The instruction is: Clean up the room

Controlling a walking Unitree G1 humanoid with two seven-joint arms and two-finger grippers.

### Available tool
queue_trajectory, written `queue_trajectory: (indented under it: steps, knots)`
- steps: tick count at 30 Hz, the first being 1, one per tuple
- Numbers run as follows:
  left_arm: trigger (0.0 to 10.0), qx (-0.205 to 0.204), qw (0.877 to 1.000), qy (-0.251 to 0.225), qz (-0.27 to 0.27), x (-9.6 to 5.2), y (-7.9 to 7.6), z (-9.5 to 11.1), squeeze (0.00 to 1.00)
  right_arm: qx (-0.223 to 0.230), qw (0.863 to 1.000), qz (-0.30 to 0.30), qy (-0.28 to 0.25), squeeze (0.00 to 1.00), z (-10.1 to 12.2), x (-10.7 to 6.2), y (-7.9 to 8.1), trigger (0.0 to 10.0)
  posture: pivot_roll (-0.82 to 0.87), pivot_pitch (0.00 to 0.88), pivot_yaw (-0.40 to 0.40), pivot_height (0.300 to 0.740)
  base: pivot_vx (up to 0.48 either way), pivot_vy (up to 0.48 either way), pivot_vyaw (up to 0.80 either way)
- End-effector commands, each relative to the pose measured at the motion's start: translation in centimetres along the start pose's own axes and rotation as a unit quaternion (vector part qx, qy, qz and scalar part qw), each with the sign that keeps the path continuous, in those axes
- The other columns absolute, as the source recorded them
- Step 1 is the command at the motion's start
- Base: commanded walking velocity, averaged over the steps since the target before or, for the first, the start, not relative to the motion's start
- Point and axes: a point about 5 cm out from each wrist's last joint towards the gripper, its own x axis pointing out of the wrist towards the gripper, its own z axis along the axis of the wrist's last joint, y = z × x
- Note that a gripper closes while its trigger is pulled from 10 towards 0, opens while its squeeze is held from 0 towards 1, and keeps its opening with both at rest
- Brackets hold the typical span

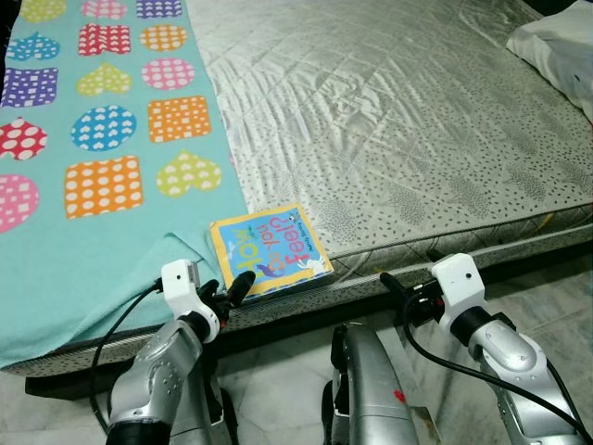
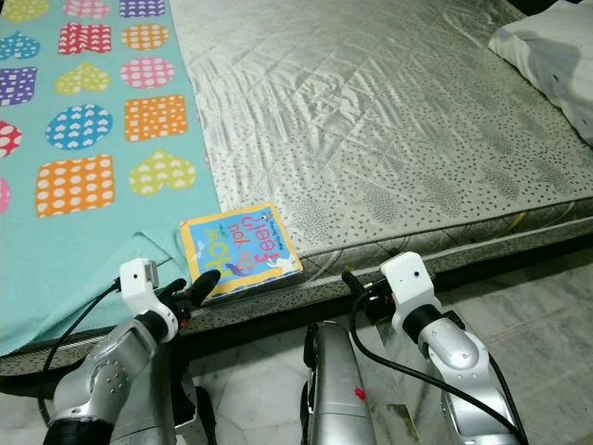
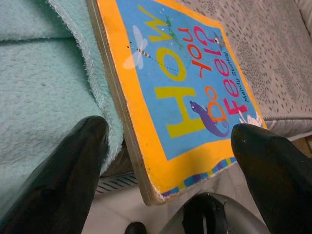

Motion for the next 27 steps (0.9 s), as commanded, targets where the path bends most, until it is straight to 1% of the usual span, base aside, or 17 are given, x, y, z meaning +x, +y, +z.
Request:
queue_trajectory:
  steps: [1,4,7,8,12,14,15,16,18,22,25,27]
  knots:
    - [10.0,0.009,1.000,0.013,-0.004,-0.1,-0.4,-0.2,0.00,-0.002,1.000,0.004,-0.005,0.00,0.1,-0.2,0.2,10.0,-0.14,0.200,-0.053,0.555,0.000,0.000,0.00]
    - [10.0,0.021,0.999,0.019,-0.026,-0.1,-1.7,0.1,0.00,-0.008,1.000,0.010,-0.014,0.00,0.6,-0.2,0.7,10.0,-0.14,0.200,-0.053,0.555,0.000,0.000,0.00]
    - [10.0,0.023,0.999,0.020,-0.044,-0.1,-2.5,0.2,0.00,-0.009,1.000,0.009,-0.015,0.00,0.7,-0.2,0.7,10.0,-0.15,0.197,-0.052,0.555,0.000,0.000,0.00]
    - [10.0,0.025,0.998,0.021,-0.055,-0.1,-3.1,0.2,0.00,-0.010,1.000,0.008,-0.016,0.00,0.8,-0.3,0.7,10.0,-0.15,0.197,-0.052,0.555,0.000,0.000,0.00]
    - [10.0,0.022,0.996,0.039,-0.072,-0.1,-3.8,-0.4,0.00,-0.011,1.000,0.008,-0.018,0.00,1.3,-0.3,0.9,10.0,-0.15,0.200,-0.050,0.555,0.000,0.000,0.00]
    - [10.0,0.018,0.996,0.045,-0.072,-0.1,-3.8,-0.7,0.00,-0.011,1.000,0.009,-0.019,0.00,1.4,-0.3,1.0,10.0,-0.15,0.200,-0.050,0.555,0.000,0.000,0.00]
    - [10.0,0.011,0.996,0.053,-0.067,0.0,-3.7,-1.1,0.00,-0.010,1.000,0.009,-0.019,0.00,1.5,-0.4,1.1,10.0,-0.15,0.202,-0.049,0.555,0.000,0.000,0.00]
    - [10.0,-0.005,0.996,0.065,-0.058,0.1,-3.4,-1.6,0.00,-0.010,1.000,0.009,-0.019,0.00,1.6,-0.4,1.1,10.0,-0.15,0.203,-0.050,0.555,0.000,0.000,0.00]
    - [10.0,-0.014,0.996,0.069,-0.053,0.2,-3.1,-1.8,0.00,-0.010,1.000,0.010,-0.019,0.00,1.6,-0.4,1.2,10.0,-0.15,0.203,-0.049,0.555,0.000,0.000,0.00]
    - [10.0,-0.032,0.997,0.062,-0.037,0.3,-2.5,-1.5,0.00,-0.011,1.000,0.009,-0.019,0.00,1.7,-0.4,1.2,10.0,-0.15,0.205,-0.049,0.555,0.000,0.000,0.00]
    - [10.0,-0.035,0.998,0.056,-0.025,0.4,-2.0,-1.3,0.00,-0.012,1.000,0.007,-0.017,0.00,1.8,-0.4,1.1,10.0,-0.15,0.205,-0.049,0.555,0.000,0.000,0.00]
    - [10.0,-0.036,0.997,0.056,-0.025,0.4,-1.9,-1.2,0.00,-0.012,1.000,0.006,-0.016,0.00,1.8,-0.4,1.1,10.0,-0.15,0.205,-0.049,0.555,0.000,0.000,0.00]
